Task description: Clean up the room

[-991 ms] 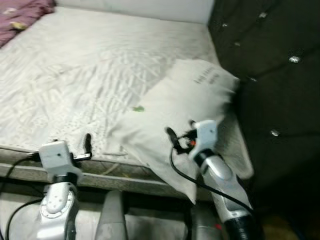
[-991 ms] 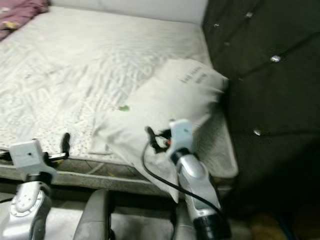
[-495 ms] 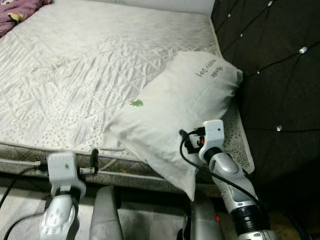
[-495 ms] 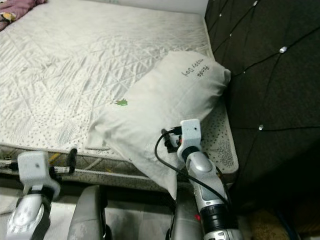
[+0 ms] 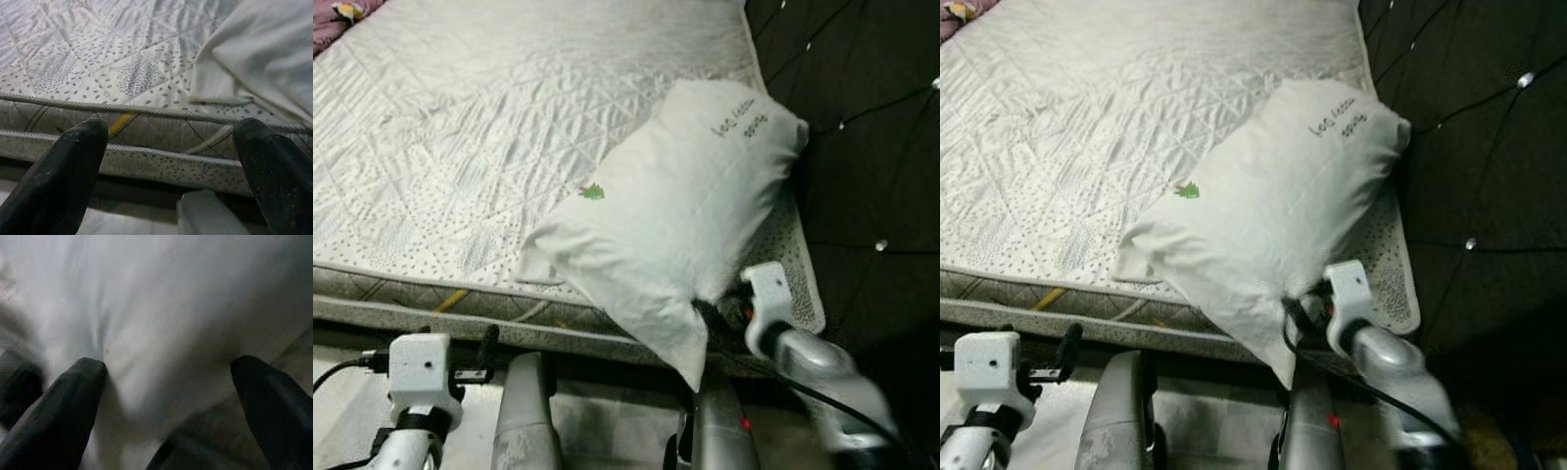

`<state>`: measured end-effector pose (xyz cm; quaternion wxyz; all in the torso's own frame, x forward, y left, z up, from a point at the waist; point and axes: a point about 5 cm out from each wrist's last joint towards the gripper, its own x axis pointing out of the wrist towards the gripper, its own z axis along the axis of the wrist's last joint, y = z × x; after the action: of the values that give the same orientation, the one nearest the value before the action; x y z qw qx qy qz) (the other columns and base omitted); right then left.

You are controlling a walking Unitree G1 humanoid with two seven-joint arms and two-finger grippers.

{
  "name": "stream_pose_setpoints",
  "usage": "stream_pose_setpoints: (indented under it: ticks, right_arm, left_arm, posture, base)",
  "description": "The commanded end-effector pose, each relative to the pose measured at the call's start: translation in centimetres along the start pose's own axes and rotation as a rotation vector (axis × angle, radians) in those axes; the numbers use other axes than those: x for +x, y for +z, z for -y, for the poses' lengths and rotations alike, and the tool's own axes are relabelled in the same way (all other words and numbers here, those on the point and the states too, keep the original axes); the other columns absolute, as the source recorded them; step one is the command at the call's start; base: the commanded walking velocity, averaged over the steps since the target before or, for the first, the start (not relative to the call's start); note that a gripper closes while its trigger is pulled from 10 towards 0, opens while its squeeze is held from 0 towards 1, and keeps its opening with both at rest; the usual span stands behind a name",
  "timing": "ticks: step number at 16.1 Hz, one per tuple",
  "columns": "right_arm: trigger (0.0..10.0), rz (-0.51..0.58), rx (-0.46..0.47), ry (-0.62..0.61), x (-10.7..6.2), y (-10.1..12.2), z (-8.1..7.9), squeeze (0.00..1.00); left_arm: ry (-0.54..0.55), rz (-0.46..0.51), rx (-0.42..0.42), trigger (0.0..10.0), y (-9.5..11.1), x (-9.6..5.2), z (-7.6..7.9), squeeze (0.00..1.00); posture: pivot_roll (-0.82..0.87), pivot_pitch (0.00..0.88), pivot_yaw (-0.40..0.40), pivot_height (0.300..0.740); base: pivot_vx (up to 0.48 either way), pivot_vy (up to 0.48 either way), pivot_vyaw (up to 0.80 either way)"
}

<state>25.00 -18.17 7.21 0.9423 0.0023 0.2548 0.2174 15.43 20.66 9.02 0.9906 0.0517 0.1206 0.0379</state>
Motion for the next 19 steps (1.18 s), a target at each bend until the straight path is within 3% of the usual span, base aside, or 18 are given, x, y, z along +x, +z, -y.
stream_pose_setpoints:
  ticks: [1, 4, 8, 9, 10, 15, 19]
  right_arm:
    - [10.0, -0.058, 0.006, 0.110, -0.4, -0.4, -0.8, 0.00]
    - [10.0, -0.102, -0.031, 0.125, 0.1, -0.5, -1.1, 0.00]
    - [10.0, -0.091, 0.000, 0.121, 1.2, 0.2, -2.5, 0.00]
    - [9.5, -0.076, 0.021, 0.107, 1.5, 0.5, -2.8, 0.00]
    - [0.0, -0.058, 0.051, 0.078, 1.9, 0.7, -2.9, 0.00]
    - [0.0, -0.019, 0.095, -0.021, 3.1, 1.3, -3.2, 0.00]
    - [0.0, 0.054, 0.118, -0.112, 3.7, 2.1, -2.5, 0.00]
  left_arm:
    - [-0.017, 0.002, 0.000, 10.0, 0.3, -0.1, 0.0, 0.00]
    - [-0.022, -0.003, 0.004, 10.0, 0.3, 0.0, 0.0, 0.00]
    - [-0.016, -0.003, 0.007, 10.0, 0.3, 0.0, -0.3, 0.00]
    - [-0.015, -0.003, 0.007, 10.0, 0.3, 0.1, -0.3, 0.00]
    - [-0.014, -0.002, 0.004, 10.0, 0.3, 0.2, -0.2, 0.00]
    - [-0.014, 0.009, -0.001, 10.0, 0.4, 0.8, 0.1, 0.00]
    - [-0.006, 0.027, -0.008, 10.0, 0.5, 1.3, 0.4, 0.00]
  posture:
    - [0.07, 0.162, -0.045, 0.570]
    - [0.08, 0.156, -0.044, 0.570]
    - [0.09, 0.148, -0.047, 0.570]
    - [0.08, 0.145, -0.047, 0.570]
    - [0.08, 0.143, -0.047, 0.570]
    - [0.09, 0.129, -0.046, 0.570]
    - [0.09, 0.111, -0.046, 0.570]
  base:
    - [0.000, 0.000, 0.00]
    - [0.000, 0.000, 0.00]
    - [0.000, 0.000, 0.00]
    - [0.000, 0.000, 0.00]
    - [0.000, 0.000, 0.00]
    - [0.000, 0.000, 0.00]
    - [0.000, 0.000, 0.00]
